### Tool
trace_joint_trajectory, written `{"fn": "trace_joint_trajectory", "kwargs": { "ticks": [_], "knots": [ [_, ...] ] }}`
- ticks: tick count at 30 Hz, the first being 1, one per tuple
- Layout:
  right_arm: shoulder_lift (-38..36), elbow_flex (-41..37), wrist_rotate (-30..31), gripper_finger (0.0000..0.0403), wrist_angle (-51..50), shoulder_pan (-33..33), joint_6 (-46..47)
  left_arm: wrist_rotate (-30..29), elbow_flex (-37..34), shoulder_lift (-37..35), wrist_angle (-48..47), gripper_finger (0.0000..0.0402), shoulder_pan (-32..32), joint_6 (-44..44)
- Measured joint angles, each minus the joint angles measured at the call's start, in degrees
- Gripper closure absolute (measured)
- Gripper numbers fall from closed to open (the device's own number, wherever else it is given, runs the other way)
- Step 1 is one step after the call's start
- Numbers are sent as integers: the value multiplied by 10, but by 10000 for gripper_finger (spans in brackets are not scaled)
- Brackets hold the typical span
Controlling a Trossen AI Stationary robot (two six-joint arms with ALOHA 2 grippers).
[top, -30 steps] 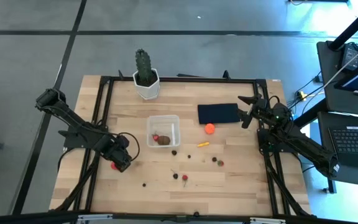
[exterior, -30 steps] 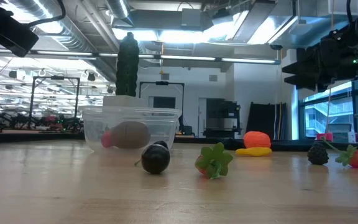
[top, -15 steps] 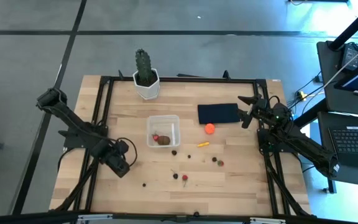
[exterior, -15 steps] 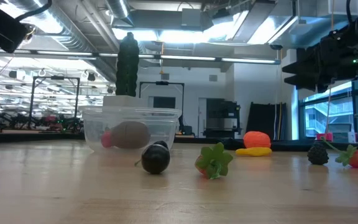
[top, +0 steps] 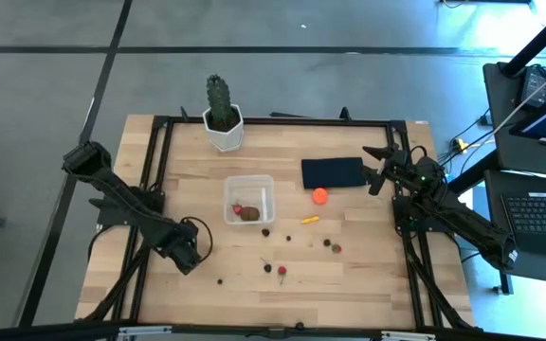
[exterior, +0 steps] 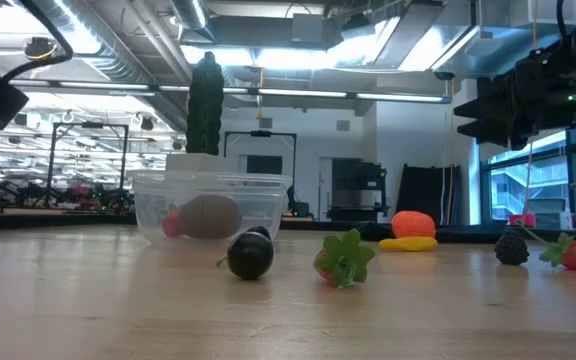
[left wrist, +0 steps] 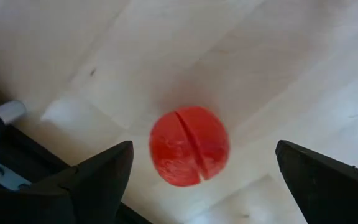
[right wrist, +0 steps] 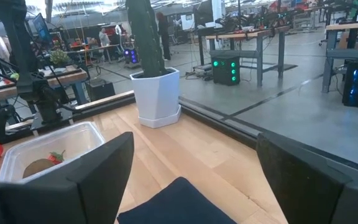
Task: Pick and placing Produce into tupperware
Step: Put the orange cherry into the transparent container
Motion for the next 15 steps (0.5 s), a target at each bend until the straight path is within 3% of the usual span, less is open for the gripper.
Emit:
{"fn": "trace_joint_trajectory", "kwargs": {
  "ticks": [15],
  "knots": [
    [0,0,0,63,0,0,-1,14,-38,1,20,56,0,-5]
  ]
}}
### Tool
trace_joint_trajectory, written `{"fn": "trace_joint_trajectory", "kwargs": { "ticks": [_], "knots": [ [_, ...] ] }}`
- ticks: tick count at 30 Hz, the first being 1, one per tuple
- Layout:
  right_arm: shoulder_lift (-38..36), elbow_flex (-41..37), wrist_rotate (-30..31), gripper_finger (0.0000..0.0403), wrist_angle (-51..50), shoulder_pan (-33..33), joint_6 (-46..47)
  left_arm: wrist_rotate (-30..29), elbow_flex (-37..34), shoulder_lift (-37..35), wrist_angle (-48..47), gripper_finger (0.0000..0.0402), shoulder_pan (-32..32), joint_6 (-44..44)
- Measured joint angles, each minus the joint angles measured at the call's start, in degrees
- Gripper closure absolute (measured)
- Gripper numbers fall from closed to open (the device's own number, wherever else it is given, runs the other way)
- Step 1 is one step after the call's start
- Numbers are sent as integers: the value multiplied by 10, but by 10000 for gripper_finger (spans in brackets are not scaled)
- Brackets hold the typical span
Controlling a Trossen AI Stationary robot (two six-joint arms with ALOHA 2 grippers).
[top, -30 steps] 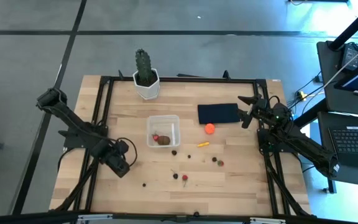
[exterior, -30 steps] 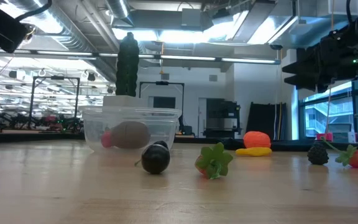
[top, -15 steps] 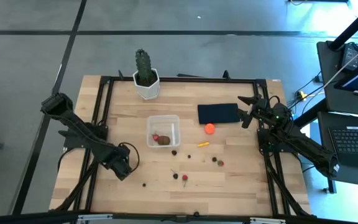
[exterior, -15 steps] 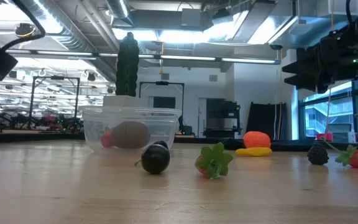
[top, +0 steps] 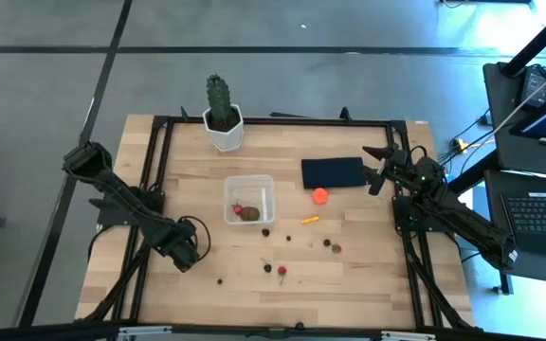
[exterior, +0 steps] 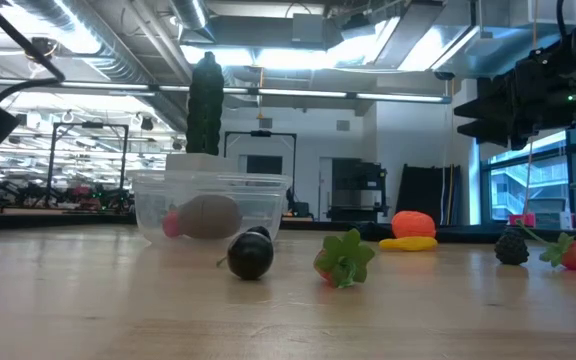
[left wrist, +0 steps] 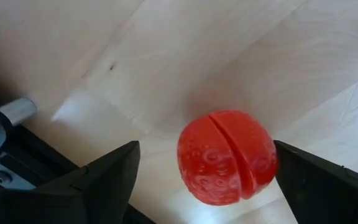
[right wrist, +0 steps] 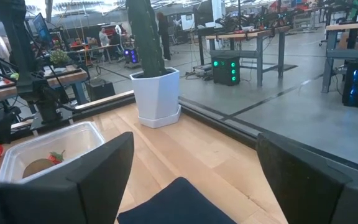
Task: Pick and placing Produce into tupperware
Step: Put the orange cherry into the transparent container
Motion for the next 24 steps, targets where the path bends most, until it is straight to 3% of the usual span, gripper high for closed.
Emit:
{"fn": "trace_joint_trajectory", "kwargs": {
  "ticks": [24],
  "knots": [
    [0,0,0,63,0,0,-1,0,0,0,0,163,0,1]
  ]
}}
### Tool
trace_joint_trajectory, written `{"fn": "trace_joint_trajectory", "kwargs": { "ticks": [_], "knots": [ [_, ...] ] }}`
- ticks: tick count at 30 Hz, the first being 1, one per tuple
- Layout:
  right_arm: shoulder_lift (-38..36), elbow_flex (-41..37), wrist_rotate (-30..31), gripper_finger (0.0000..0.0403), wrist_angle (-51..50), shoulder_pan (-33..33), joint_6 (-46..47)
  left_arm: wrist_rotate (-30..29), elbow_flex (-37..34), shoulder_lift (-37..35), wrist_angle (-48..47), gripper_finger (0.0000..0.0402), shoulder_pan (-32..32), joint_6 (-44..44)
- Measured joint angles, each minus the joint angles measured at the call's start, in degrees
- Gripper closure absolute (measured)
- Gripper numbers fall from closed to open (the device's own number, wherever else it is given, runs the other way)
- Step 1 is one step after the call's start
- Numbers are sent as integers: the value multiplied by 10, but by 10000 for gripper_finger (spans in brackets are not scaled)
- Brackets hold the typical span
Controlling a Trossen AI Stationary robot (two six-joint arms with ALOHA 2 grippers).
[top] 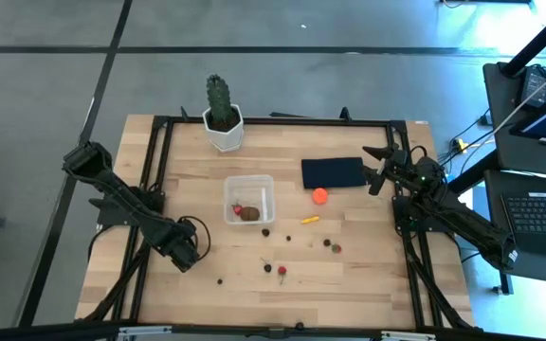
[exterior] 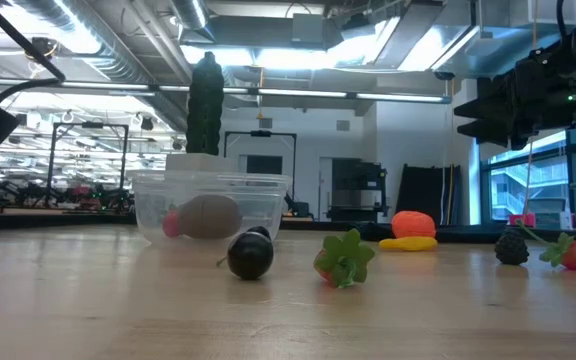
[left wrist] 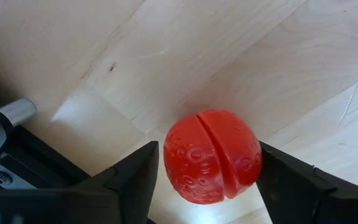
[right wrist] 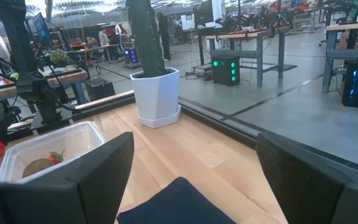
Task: Pick and placing Produce into tupperware
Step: Put the orange cherry into the transparent container
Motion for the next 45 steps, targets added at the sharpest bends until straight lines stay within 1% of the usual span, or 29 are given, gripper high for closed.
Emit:
{"fn": "trace_joint_trajectory", "kwargs": {
  "ticks": [9,14,17,22,25,29,31,36,40,43,45],
  "knots": [
    [0,0,0,63,0,0,0,1,0,-1,-1,204,0,4],
    [0,0,0,63,0,0,0,1,0,-1,-1,205,3,5],
    [0,0,0,63,0,0,0,3,0,-1,0,200,15,35],
    [0,0,0,63,0,0,1,38,0,-1,19,204,64,139],
    [0,0,0,63,0,0,0,62,0,-1,63,207,104,218],
    [0,0,0,63,0,0,0,76,0,-1,146,204,163,309],
    [0,0,0,63,0,0,0,76,7,0,168,203,193,348],
    [0,0,0,63,0,0,0,68,62,0,176,207,261,480],
    [0,0,0,63,0,0,-1,37,130,0,177,205,305,585],
    [0,0,0,63,0,0,-2,15,179,0,175,203,334,649],
    [0,0,0,63,0,0,-2,7,207,0,167,204,357,675]
  ]
}}
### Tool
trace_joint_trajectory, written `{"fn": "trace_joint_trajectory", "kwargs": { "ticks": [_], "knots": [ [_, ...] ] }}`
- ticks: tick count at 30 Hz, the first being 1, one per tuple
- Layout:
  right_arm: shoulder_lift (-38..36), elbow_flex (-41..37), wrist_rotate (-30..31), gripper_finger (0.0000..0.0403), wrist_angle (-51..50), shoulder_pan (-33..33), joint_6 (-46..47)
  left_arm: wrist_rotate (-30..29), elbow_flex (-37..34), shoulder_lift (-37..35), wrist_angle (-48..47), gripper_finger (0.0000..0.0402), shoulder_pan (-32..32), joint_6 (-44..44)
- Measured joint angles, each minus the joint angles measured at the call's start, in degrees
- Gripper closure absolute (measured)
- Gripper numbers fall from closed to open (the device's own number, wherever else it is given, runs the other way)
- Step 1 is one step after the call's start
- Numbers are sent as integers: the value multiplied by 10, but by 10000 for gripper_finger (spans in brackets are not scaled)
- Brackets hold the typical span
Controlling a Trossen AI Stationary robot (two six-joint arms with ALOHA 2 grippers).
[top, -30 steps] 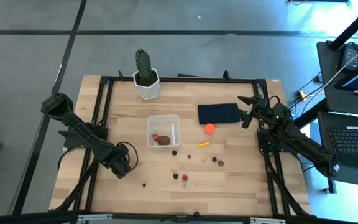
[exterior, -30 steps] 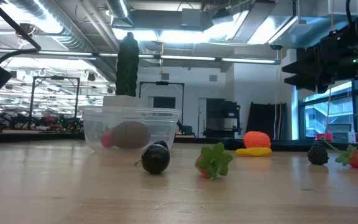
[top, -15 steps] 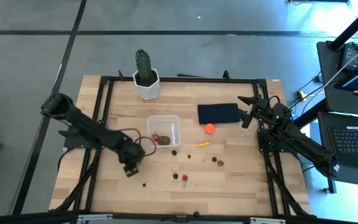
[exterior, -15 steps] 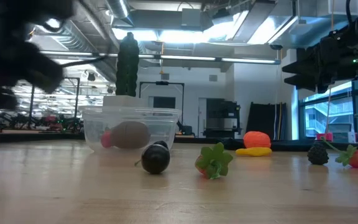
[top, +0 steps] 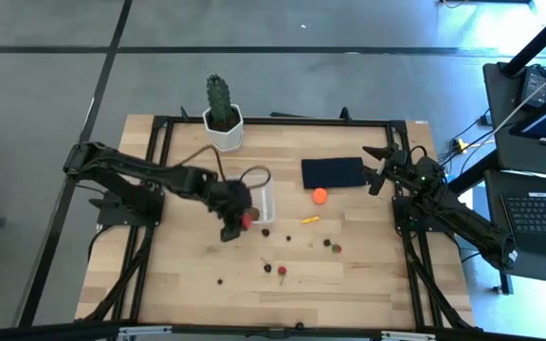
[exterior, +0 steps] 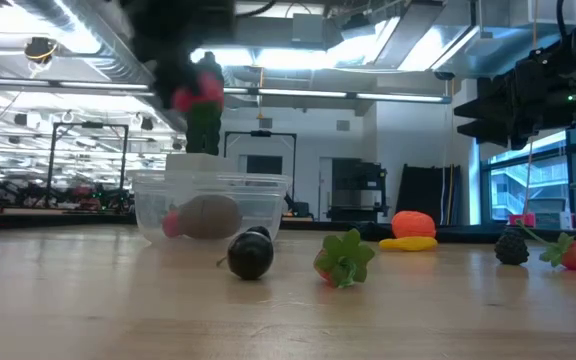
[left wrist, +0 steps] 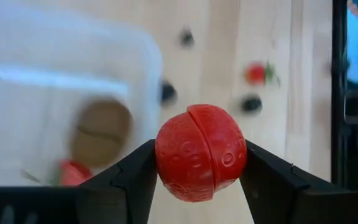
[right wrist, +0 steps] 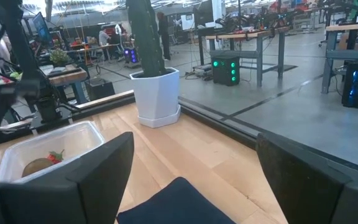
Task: Pick and placing Produce into tupperware
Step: Put the orange cherry into the transparent container
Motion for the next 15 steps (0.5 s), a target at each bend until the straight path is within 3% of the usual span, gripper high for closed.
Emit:
{"fn": "trace_joint_trajectory", "kwargs": {
  "ticks": [8,15],
  "knots": [
    [0,0,0,63,0,0,-17,-82,37,0,-40,207,78,39],
    [0,0,0,63,0,0,-28,-101,38,33,-38,209,120,64]
  ]
}}
